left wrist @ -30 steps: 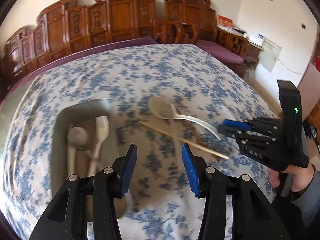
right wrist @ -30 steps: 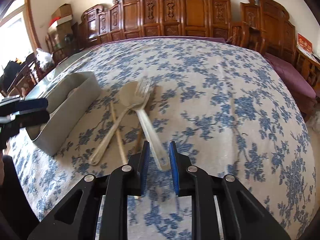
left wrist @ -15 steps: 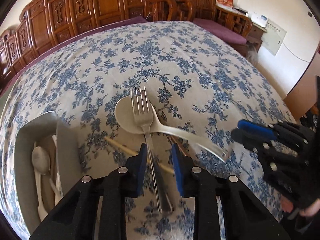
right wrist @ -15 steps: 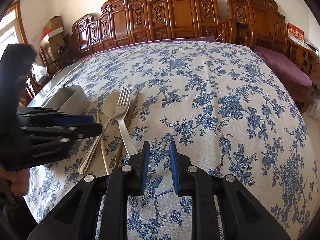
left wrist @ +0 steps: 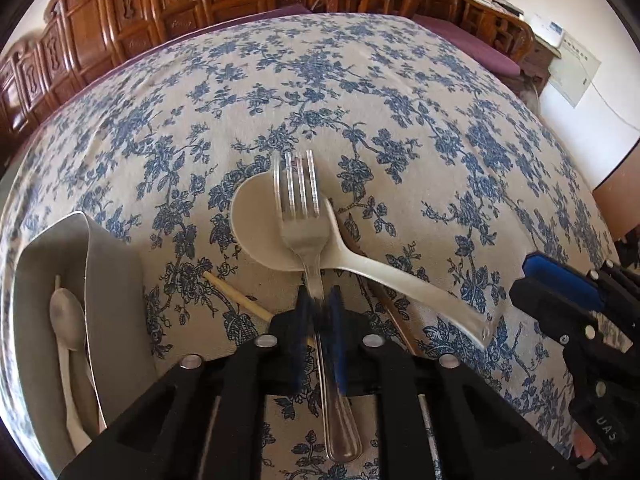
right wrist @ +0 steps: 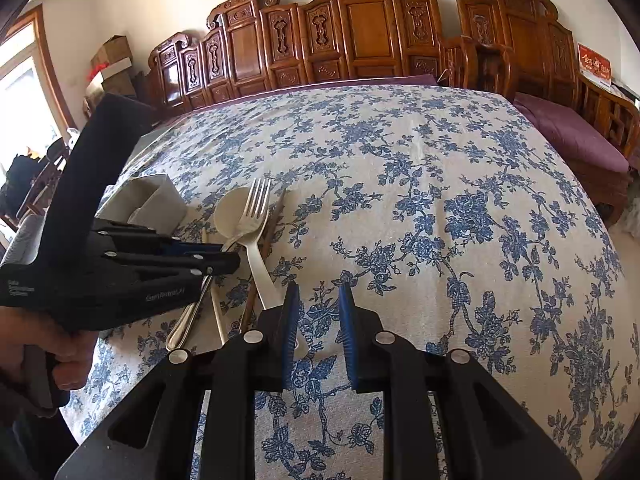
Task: Organize utensils
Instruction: 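Grasp another silver fork with the left gripper while the right gripper returns to the pile, then grasp a wooden chopstick with the right gripper while the left gripper holds the fork, then lower the silver fork into the grey tray and open the left gripper, then lower the wooden chopstick into the grey tray and open the right gripper, then grasp the white plastic spoon from the cloth with the right gripper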
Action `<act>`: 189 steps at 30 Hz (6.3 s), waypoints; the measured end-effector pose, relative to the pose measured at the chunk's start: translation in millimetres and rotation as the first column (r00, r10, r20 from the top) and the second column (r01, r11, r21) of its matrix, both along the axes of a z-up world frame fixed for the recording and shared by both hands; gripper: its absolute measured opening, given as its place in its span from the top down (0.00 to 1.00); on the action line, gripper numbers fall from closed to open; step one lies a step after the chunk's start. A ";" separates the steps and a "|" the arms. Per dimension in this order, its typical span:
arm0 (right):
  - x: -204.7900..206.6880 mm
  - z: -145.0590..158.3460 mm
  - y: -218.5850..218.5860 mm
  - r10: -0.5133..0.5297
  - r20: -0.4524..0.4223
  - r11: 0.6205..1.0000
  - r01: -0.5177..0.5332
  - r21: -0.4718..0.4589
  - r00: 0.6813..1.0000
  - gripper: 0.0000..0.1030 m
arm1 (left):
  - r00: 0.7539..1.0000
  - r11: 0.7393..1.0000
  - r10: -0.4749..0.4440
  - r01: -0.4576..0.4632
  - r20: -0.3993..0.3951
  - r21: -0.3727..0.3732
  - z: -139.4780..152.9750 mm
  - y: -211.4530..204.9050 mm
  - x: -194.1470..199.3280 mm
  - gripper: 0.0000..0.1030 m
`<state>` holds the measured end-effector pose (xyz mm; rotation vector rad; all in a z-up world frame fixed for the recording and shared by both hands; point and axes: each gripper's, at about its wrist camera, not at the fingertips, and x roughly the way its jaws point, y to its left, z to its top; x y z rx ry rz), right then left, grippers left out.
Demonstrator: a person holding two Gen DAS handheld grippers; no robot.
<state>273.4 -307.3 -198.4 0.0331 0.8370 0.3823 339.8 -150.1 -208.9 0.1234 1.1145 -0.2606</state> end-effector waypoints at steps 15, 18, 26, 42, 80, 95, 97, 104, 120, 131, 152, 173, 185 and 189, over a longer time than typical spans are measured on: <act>-10.3 6.2 35.2 0.166 0.010 0.985 -0.167 0.038 0.986 0.78 | 0.994 0.998 -0.001 0.008 0.109 -0.067 50.7 23.5 -34.9 0.94; -12.0 5.8 49.7 0.207 0.005 0.978 -0.207 0.038 0.978 0.78 | 0.992 0.997 0.003 0.008 0.124 -0.081 61.1 33.3 -45.2 0.94; -2.6 -9.9 77.0 0.243 -0.061 0.970 -0.243 -0.001 0.968 0.78 | 0.987 0.997 0.021 -0.008 0.162 -0.081 77.7 60.9 -66.9 0.94; -7.1 -25.6 93.4 0.263 -0.093 0.953 -0.274 -0.128 0.960 0.94 | 0.978 0.998 0.034 -0.023 0.204 -0.053 98.6 87.9 -84.6 0.94; -22.4 16.9 86.5 0.218 0.046 0.976 -0.218 -0.008 0.975 0.94 | 0.989 0.988 0.138 -0.142 0.060 0.060 23.5 156.9 -38.5 0.94; -22.7 16.5 85.5 0.211 0.041 0.977 -0.211 -0.014 0.977 0.94 | 0.988 0.985 0.147 -0.150 0.045 0.084 13.1 156.2 -38.1 0.90; -22.7 16.1 85.1 0.208 0.039 0.978 -0.208 -0.011 0.977 0.94 | 0.987 0.986 0.150 -0.153 0.050 0.072 16.5 158.3 -40.8 0.88; -27.4 23.0 87.0 0.175 0.035 0.984 -0.175 0.010 0.984 0.94 | 0.980 0.987 0.158 -0.160 0.123 0.009 42.9 166.8 -62.4 0.84; -28.2 51.6 149.8 0.181 -0.001 0.977 -0.179 0.117 0.984 0.94 | 0.955 0.983 0.182 -0.172 0.236 -0.062 71.2 211.1 -94.0 0.77; -2.9 35.9 220.7 0.197 -0.078 0.974 -0.186 0.127 0.977 0.94 | 0.939 0.976 0.213 -0.192 0.272 -0.102 83.6 238.2 -103.6 0.77; 0.7 16.2 245.8 0.248 -0.110 0.965 -0.236 0.111 0.963 0.92 | 0.933 0.969 0.239 -0.214 0.267 -0.121 81.9 251.6 -102.6 0.77; 38.4 2.3 80.9 0.130 -0.063 0.964 -0.141 -0.226 0.990 0.64 | 0.949 0.984 0.151 -0.119 0.275 -0.129 80.4 189.6 -110.4 0.42; 50.3 -20.1 71.1 0.131 -0.135 0.968 -0.155 -0.195 0.982 0.91 | 0.953 0.988 0.130 -0.101 0.274 -0.117 77.6 166.6 -116.0 0.41; 42.0 -7.5 64.1 0.133 -0.110 0.974 -0.150 -0.169 0.985 0.95 | 0.951 0.990 0.122 -0.095 0.283 -0.107 81.5 159.2 -119.8 0.41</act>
